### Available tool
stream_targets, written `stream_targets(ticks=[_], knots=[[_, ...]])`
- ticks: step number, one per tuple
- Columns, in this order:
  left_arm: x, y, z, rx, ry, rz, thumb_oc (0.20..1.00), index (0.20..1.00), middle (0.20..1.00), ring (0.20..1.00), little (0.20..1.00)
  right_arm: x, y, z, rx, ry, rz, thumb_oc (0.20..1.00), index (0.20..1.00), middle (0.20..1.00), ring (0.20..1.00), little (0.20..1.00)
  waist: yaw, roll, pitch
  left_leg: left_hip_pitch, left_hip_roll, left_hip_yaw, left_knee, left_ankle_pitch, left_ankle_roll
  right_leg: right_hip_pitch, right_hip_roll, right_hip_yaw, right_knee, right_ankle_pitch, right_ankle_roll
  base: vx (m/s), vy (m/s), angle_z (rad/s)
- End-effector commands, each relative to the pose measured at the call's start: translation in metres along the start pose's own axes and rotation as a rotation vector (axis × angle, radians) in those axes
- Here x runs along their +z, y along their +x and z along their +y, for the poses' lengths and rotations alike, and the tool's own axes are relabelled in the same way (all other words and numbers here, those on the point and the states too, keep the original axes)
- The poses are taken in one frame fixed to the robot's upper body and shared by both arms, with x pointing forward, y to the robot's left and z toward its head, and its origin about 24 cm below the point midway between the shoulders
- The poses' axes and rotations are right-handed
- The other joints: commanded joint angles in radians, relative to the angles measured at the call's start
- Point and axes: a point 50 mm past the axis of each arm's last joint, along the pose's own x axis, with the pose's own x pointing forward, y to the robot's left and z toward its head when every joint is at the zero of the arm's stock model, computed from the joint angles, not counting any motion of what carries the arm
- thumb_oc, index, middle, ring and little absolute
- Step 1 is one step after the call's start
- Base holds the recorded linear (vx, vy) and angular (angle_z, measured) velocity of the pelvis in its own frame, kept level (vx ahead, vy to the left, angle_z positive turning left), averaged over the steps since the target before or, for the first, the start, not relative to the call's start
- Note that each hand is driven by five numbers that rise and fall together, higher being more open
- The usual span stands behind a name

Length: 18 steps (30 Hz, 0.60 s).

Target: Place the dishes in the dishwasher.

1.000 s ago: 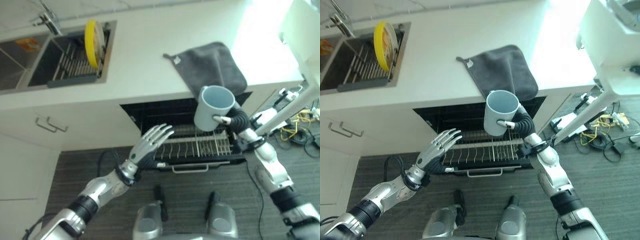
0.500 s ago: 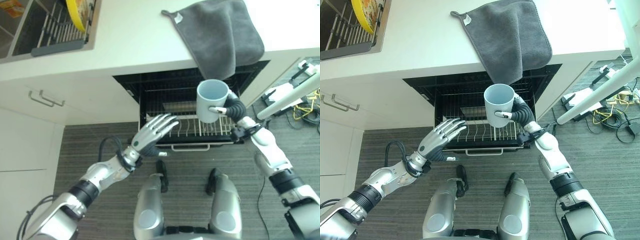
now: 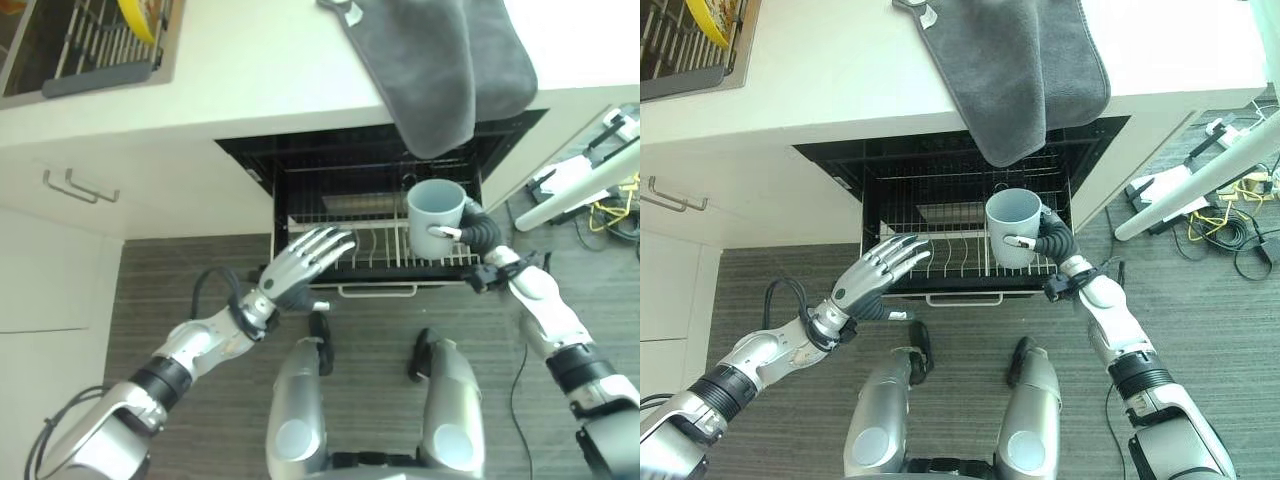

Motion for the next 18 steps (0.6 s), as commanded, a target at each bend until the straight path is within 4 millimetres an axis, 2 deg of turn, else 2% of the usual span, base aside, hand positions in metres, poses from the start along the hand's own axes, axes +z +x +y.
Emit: stream_targets(ticks=[1,7,8,14,18], knots=[[0.003,0.005,0.003,-0.05,0.022,-0.025,1.0,1.0,1.0,1.0,1.0,0.037,0.017,-0.012,-0.055,0.011,-0.15,0.2,0.2,0.2,0.2,0.2,0.015,-0.012,-0.027,0.035,0.006,0.015,0.036,-0.049,0.011,0.026,-0.024,0.0,-0.047,0.078,0.037,0.02,0.032,0.01],[0.001,0.012,-0.001,-0.191,0.042,0.006,1.0,1.0,1.0,1.0,1.0,0.049,0.031,-0.028,-0.101,-0.007,-0.143,0.2,0.2,0.2,0.2,0.2,0.032,0.008,-0.027,0.019,-0.016,-0.005,0.008,-0.036,0.013,0.006,-0.017,0.007,-0.072,0.093,0.039,0.0,0.024,0.01],[-0.001,0.01,-0.009,-0.285,0.06,0.043,1.0,1.0,1.0,1.0,1.0,0.05,0.034,-0.031,-0.114,0.002,-0.134,0.2,0.2,0.2,0.2,0.2,0.033,0.012,-0.027,0.014,-0.021,-0.01,0.005,-0.034,0.013,0.001,-0.016,0.01,-0.076,0.096,0.04,-0.01,0.046,0.0],[-0.003,0.003,-0.033,-0.514,0.112,0.127,1.0,1.0,1.0,1.0,1.0,0.056,0.045,-0.037,-0.152,-0.003,-0.116,0.2,0.2,0.2,0.2,0.2,0.043,0.026,-0.027,-0.006,-0.039,-0.026,-0.006,-0.029,0.018,-0.019,-0.01,0.022,-0.09,0.103,0.04,0.0,0.034,0.0],[0.0,-0.007,-0.046,-0.575,0.115,0.17,1.0,1.0,1.0,1.0,1.0,0.058,0.056,-0.042,-0.199,0.009,-0.075,0.2,0.2,0.2,0.2,0.2,0.068,0.035,-0.027,-0.034,-0.067,-0.078,0.007,-0.04,0.031,-0.041,0.008,0.051,-0.092,0.105,0.034,-0.01,0.033,-0.12]])
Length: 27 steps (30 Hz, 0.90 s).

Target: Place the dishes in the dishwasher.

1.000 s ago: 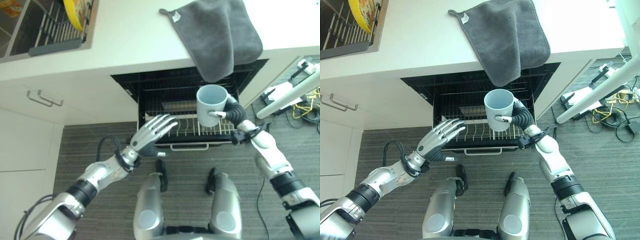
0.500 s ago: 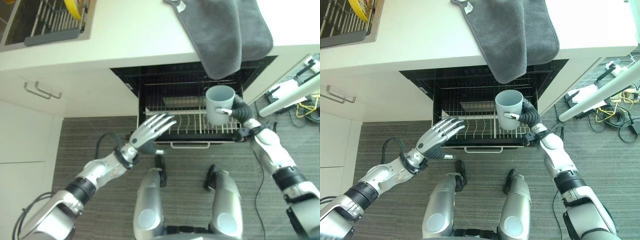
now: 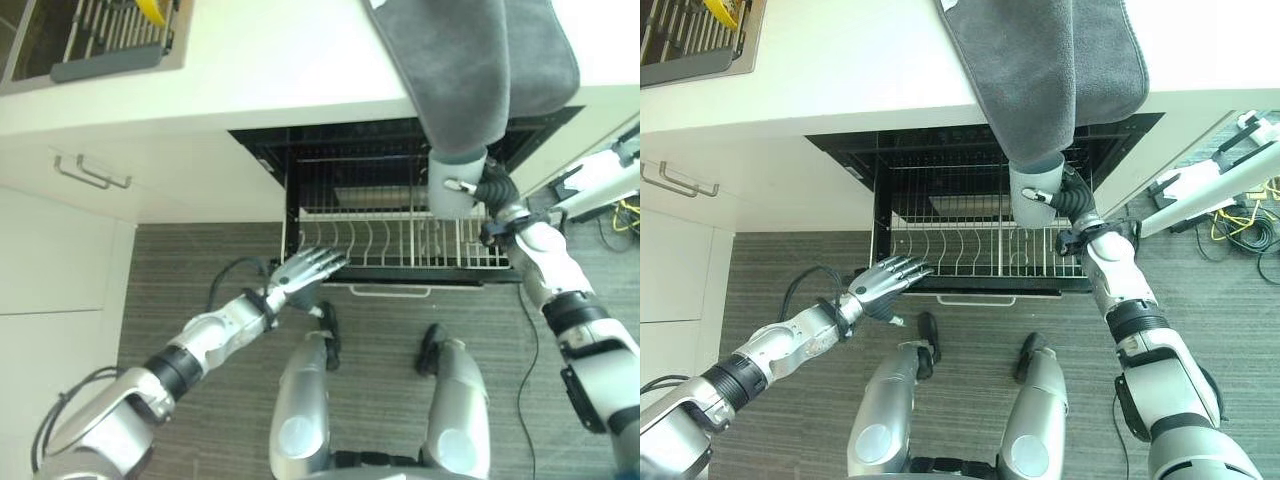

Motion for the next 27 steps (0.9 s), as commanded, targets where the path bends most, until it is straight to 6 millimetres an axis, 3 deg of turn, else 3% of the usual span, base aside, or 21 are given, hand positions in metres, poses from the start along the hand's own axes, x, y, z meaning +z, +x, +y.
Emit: stream_targets(ticks=[1,11,20,27], knots=[[0.017,-0.008,-0.022,-0.073,-0.034,-0.011,1.0,1.0,1.0,1.0,1.0,0.029,0.013,-0.007,-0.045,0.011,-0.087,0.2,0.2,0.2,0.2,0.2,0.038,0.017,-0.026,-0.004,-0.036,-0.07,0.038,-0.054,0.024,0.008,0.011,0.033,-0.062,0.08,0.023,0.02,0.081,-0.33],[0.034,0.0,-0.026,-0.02,-0.034,-0.049,1.0,1.0,1.0,1.0,1.0,0.025,0.025,-0.008,-0.087,0.006,0.003,0.2,0.2,0.2,0.2,0.2,0.043,0.063,-0.026,-0.037,-0.052,-0.039,0.027,-0.049,0.032,-0.026,0.004,0.039,-0.071,0.081,0.013,-0.01,0.058,-0.11],[0.05,0.002,-0.035,-0.006,-0.006,-0.095,1.0,1.0,1.0,1.0,1.0,0.007,0.025,0.004,-0.109,0.009,0.069,0.2,0.2,0.2,0.2,0.2,0.049,0.086,-0.026,-0.041,-0.06,-0.029,0.006,-0.05,0.024,-0.032,0.003,0.042,-0.082,0.066,0.013,0.01,0.015,0.0],[0.054,0.001,-0.04,-0.022,-0.005,-0.095,1.0,1.0,1.0,1.0,1.0,-0.001,0.021,-0.005,-0.227,-0.064,0.083,0.2,0.2,0.2,0.2,0.2,0.043,0.095,-0.026,-0.038,-0.062,-0.017,0.001,-0.056,0.022,-0.032,0.001,0.046,-0.086,0.059,0.017,0.01,0.008,0.0]])
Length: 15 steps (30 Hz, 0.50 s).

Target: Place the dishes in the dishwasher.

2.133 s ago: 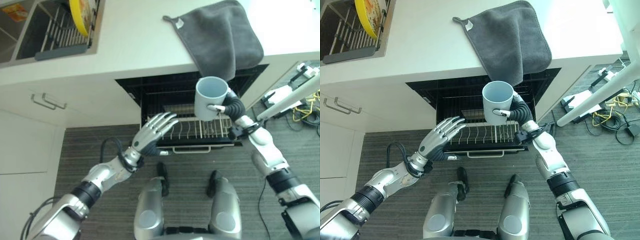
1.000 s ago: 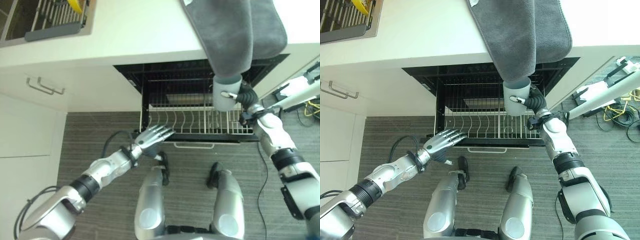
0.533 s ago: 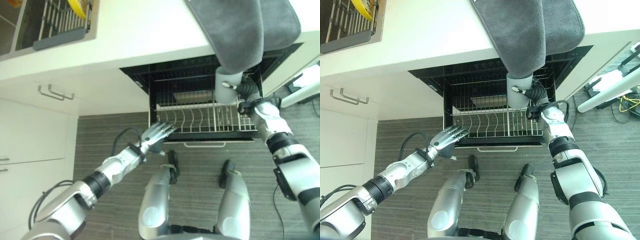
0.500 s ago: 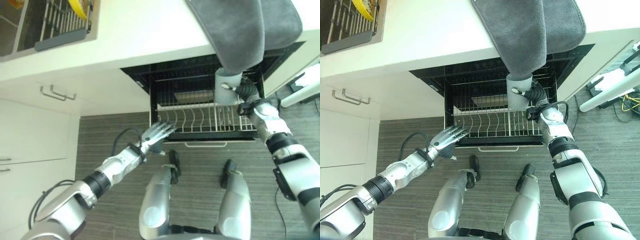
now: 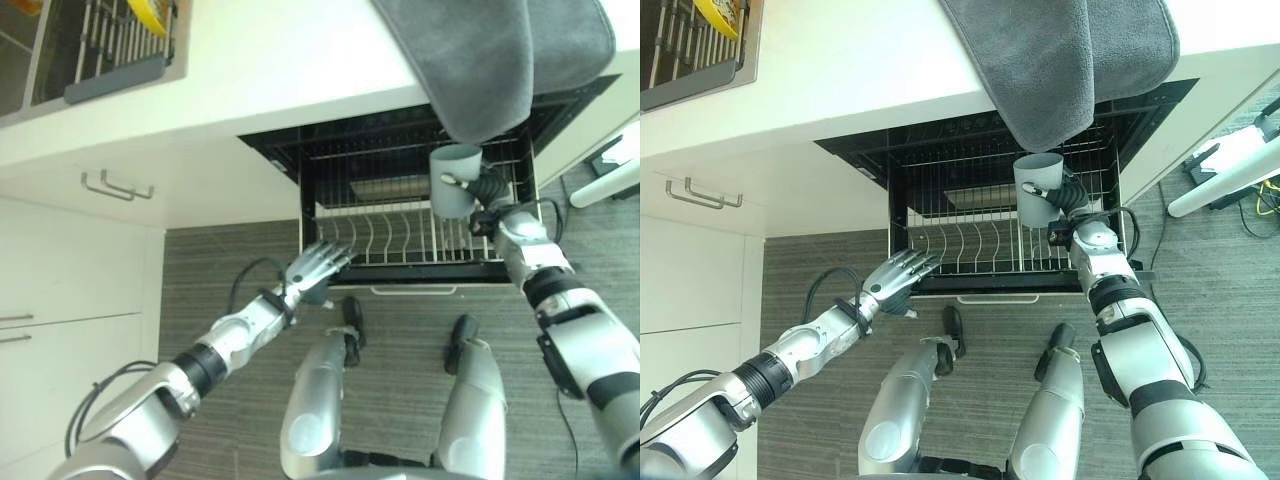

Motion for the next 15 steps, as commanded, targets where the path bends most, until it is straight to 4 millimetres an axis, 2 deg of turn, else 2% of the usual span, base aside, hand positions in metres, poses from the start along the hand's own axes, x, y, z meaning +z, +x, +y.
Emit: stream_targets(ticks=[1,2,3,4,6,9,13,15], knots=[[0.033,-0.02,-0.032,-0.11,-0.004,-0.11,1.0,1.0,1.0,1.0,1.0,0.019,0.005,-0.009,-0.084,-0.049,-0.08,0.2,0.2,0.2,0.2,0.2,0.014,0.019,-0.009,-0.009,-0.023,-0.046,0.002,-0.035,-0.01,0.019,0.02,-0.021,-0.03,0.0,-0.017,0.0,0.0,0.0],[0.033,-0.02,-0.032,-0.111,-0.005,-0.108,1.0,1.0,1.0,1.0,1.0,0.018,0.004,-0.011,-0.099,-0.06,-0.079,0.2,0.2,0.2,0.2,0.2,0.013,0.019,-0.009,-0.009,-0.022,-0.044,0.003,-0.037,-0.01,0.019,0.019,-0.021,-0.029,-0.001,-0.017,0.0,0.0,0.0],[0.033,-0.02,-0.032,-0.113,-0.005,-0.107,1.0,1.0,1.0,1.0,1.0,0.017,0.003,-0.013,-0.114,-0.068,-0.081,0.275,0.275,0.275,0.275,0.275,0.013,0.02,-0.009,-0.01,-0.021,-0.043,0.003,-0.037,-0.009,0.018,0.019,-0.021,-0.029,-0.001,-0.016,0.0,0.0,0.0],[0.034,-0.021,-0.034,-0.124,-0.005,-0.102,1.0,1.0,1.0,1.0,1.0,0.018,0.002,-0.017,-0.172,-0.096,-0.112,1.0,1.0,1.0,1.0,1.0,0.012,0.021,-0.009,-0.009,-0.02,-0.041,0.0,-0.036,-0.008,0.018,0.019,-0.022,-0.03,-0.001,-0.016,0.0,0.0,0.0],[0.035,-0.021,-0.035,-0.13,-0.009,-0.096,1.0,1.0,1.0,1.0,1.0,0.021,0.0,-0.021,-0.23,-0.153,-0.153,1.0,1.0,1.0,1.0,1.0,0.01,0.023,-0.009,-0.01,-0.019,-0.037,-0.003,-0.035,-0.009,0.016,0.019,-0.022,-0.031,0.0,-0.015,0.0,0.0,0.0],[0.036,-0.022,-0.038,-0.134,-0.018,-0.085,1.0,1.0,1.0,1.0,1.0,0.03,-0.004,-0.033,-0.407,-0.226,-0.218,1.0,1.0,1.0,1.0,1.0,0.005,0.029,-0.009,-0.012,-0.018,-0.029,-0.011,-0.032,-0.009,0.009,0.018,-0.021,-0.033,0.0,-0.013,-0.01,0.036,-0.02],[0.039,-0.029,-0.046,-0.144,-0.033,-0.072,1.0,1.0,1.0,1.0,1.0,0.032,-0.019,-0.06,-0.793,-0.339,-0.273,1.0,1.0,1.0,1.0,1.0,-0.004,0.035,-0.009,-0.016,-0.017,-0.022,-0.012,-0.035,-0.008,-0.001,0.02,-0.015,-0.027,-0.004,-0.009,-0.01,0.029,-0.11],[0.042,-0.031,-0.049,-0.142,-0.036,-0.075,1.0,1.0,1.0,1.0,1.0,0.032,-0.023,-0.068,-0.905,-0.373,-0.281,1.0,1.0,1.0,1.0,1.0,-0.004,0.038,-0.009,-0.016,-0.018,-0.02,-0.014,-0.038,-0.004,-0.001,0.02,-0.015,-0.029,-0.005,-0.009,0.0,0.0,0.0]])
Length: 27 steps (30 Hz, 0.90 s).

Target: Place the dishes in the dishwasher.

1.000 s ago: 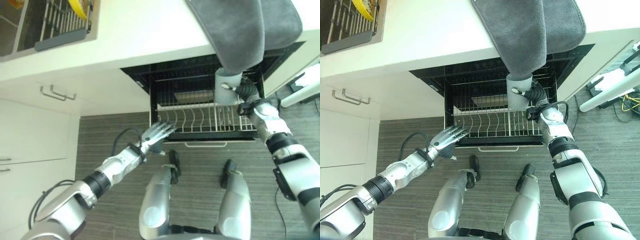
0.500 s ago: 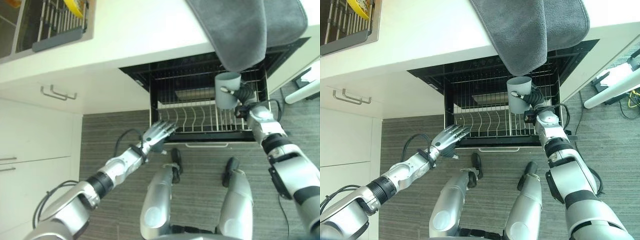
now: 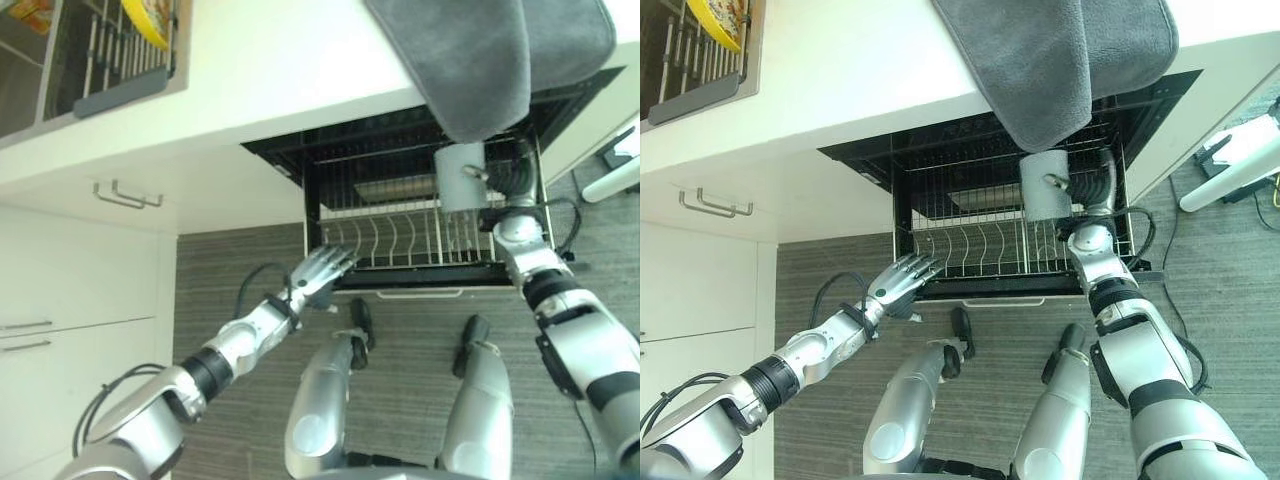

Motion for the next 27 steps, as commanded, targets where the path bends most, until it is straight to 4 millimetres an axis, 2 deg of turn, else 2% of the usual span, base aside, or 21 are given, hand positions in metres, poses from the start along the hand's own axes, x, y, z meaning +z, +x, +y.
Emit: stream_targets(ticks=[1,2,5,9,13,20,24,27], knots=[[0.031,-0.031,-0.043,-0.145,-0.013,-0.087,1.0,1.0,1.0,1.0,1.0,0.011,0.01,-0.028,-0.297,-0.077,-0.086,1.0,1.0,1.0,1.0,1.0,-0.002,0.008,0.011,-0.007,-0.012,-0.046,0.009,-0.04,-0.007,0.019,0.019,-0.034,0.003,-0.025,-0.019,-0.03,0.009,-0.01],[0.034,-0.034,-0.048,-0.141,-0.013,-0.094,1.0,1.0,1.0,1.0,1.0,0.011,0.01,-0.033,-0.379,-0.127,-0.106,1.0,1.0,1.0,1.0,1.0,0.002,0.014,0.011,-0.007,-0.015,-0.044,0.005,-0.04,-0.005,0.019,0.02,-0.035,-0.001,-0.025,-0.019,0.0,0.0,0.0],[0.039,-0.041,-0.057,-0.137,-0.012,-0.104,1.0,1.0,1.0,1.0,1.0,0.014,0.011,-0.037,-0.476,-0.204,-0.129,1.0,1.0,1.0,1.0,1.0,0.009,0.02,0.011,-0.006,-0.019,-0.045,0.001,-0.04,-0.002,0.022,0.019,-0.038,-0.005,-0.025,-0.021,-0.01,0.002,0.0],[0.044,-0.047,-0.066,-0.129,-0.008,-0.108,1.0,1.0,1.0,1.0,1.0,0.013,0.011,-0.037,-0.477,-0.192,-0.121,1.0,1.0,1.0,1.0,1.0,0.014,0.025,0.011,-0.006,-0.022,-0.045,-0.004,-0.04,0.002,0.023,0.019,-0.039,-0.009,-0.025,-0.024,0.0,0.0,0.0],[0.045,-0.053,-0.07,-0.13,-0.006,-0.108,1.0,1.0,1.0,1.0,1.0,0.011,0.01,-0.035,-0.449,-0.101,-0.082,1.0,1.0,1.0,1.0,1.0,0.018,0.027,0.011,-0.003,-0.023,-0.044,-0.004,-0.041,0.004,0.027,0.018,-0.04,-0.009,-0.027,-0.027,0.0,0.0,0.0],[0.043,-0.055,-0.068,-0.129,-0.01,-0.093,1.0,1.0,1.0,1.0,1.0,-0.001,0.001,-0.018,-0.308,0.328,0.108,1.0,1.0,1.0,1.0,1.0,0.017,0.019,0.011,0.012,-0.02,-0.04,-0.007,-0.043,0.005,0.042,0.02,-0.038,-0.011,-0.03,-0.032,0.0,0.0,0.0],[0.036,-0.06,-0.069,-0.124,-0.003,-0.038,1.0,1.0,1.0,1.0,1.0,-0.011,-0.021,0.007,-0.096,0.622,0.182,1.0,1.0,1.0,1.0,1.0,-0.003,-0.002,0.011,0.065,-0.014,-0.03,-0.026,-0.038,0.001,0.091,0.025,-0.038,-0.03,-0.03,-0.033,0.0,0.01,0.0],[0.031,-0.063,-0.069,-0.111,-0.018,0.009,1.0,1.0,1.0,1.0,1.0,-0.015,-0.036,0.02,0.022,0.721,0.214,1.0,1.0,1.0,1.0,1.0,-0.018,-0.007,0.011,0.099,-0.008,-0.022,-0.019,-0.044,0.0,0.123,0.019,-0.036,-0.018,-0.043,-0.039,0.02,0.074,-0.02]])
